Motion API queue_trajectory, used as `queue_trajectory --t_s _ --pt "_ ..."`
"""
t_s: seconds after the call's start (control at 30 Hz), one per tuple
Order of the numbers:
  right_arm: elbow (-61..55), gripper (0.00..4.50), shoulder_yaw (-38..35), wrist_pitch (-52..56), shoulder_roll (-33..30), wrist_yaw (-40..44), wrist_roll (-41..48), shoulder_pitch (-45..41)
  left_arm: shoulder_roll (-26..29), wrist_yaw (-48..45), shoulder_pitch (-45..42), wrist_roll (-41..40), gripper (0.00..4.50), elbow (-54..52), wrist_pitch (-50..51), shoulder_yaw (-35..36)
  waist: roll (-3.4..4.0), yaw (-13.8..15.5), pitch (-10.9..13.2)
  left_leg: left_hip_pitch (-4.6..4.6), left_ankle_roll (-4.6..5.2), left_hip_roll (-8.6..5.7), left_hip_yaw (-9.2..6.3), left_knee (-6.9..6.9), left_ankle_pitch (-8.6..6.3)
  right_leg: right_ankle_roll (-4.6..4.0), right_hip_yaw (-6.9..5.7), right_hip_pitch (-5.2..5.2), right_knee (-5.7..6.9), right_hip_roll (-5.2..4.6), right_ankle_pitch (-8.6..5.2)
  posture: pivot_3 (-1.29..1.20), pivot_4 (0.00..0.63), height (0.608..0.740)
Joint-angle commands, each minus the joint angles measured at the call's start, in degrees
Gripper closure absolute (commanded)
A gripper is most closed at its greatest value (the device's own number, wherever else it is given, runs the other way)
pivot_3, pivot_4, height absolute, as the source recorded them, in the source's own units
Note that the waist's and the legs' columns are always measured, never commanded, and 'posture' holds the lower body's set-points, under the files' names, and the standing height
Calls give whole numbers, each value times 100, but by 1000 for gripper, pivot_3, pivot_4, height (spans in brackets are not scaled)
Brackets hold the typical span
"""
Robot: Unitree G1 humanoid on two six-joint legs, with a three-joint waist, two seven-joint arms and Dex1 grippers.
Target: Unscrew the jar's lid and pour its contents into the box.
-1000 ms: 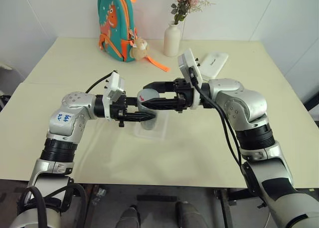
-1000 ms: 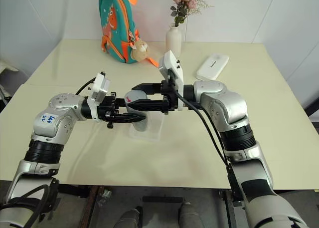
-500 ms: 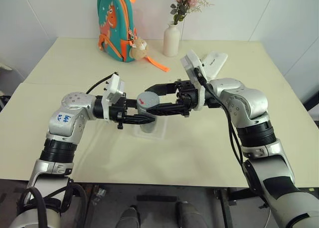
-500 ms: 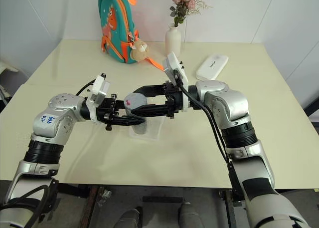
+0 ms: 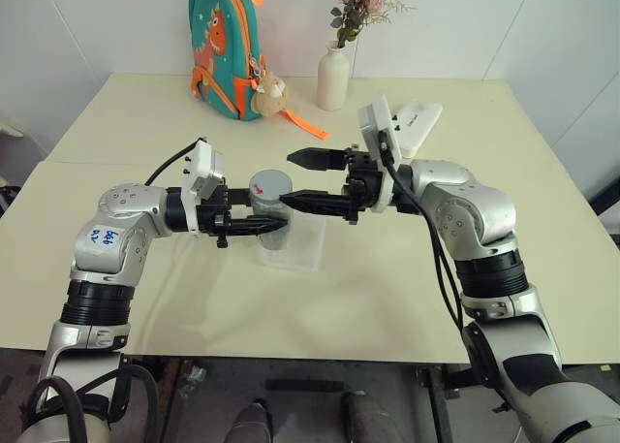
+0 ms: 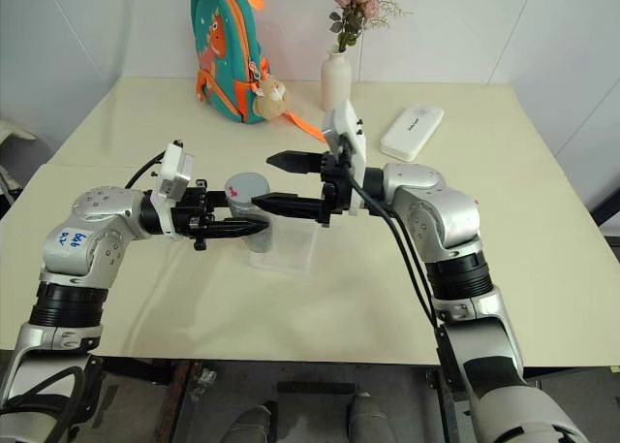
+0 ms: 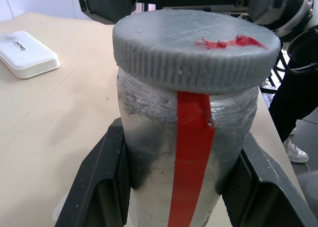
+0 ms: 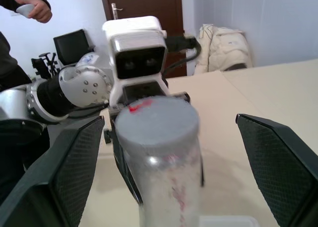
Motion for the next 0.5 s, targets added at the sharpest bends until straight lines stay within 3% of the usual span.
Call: queue_trajectory --t_s 0.03,0.5 --pt "-277 30 135 -22 139 -133 -26 -72 -29 16 -102 -57 2569 -115 -39 35 0 3 0 0 0 0 0 0 0 0 0 0 0 0 0 0 150 740" --pt "580 30 224 -697 397 -26 -464 -460 -118 28 -98 -96 2569 -257 29 -9 0 4 0 2 -1 0 0 1 1 0 0 0 6 0 0 0 150 740"
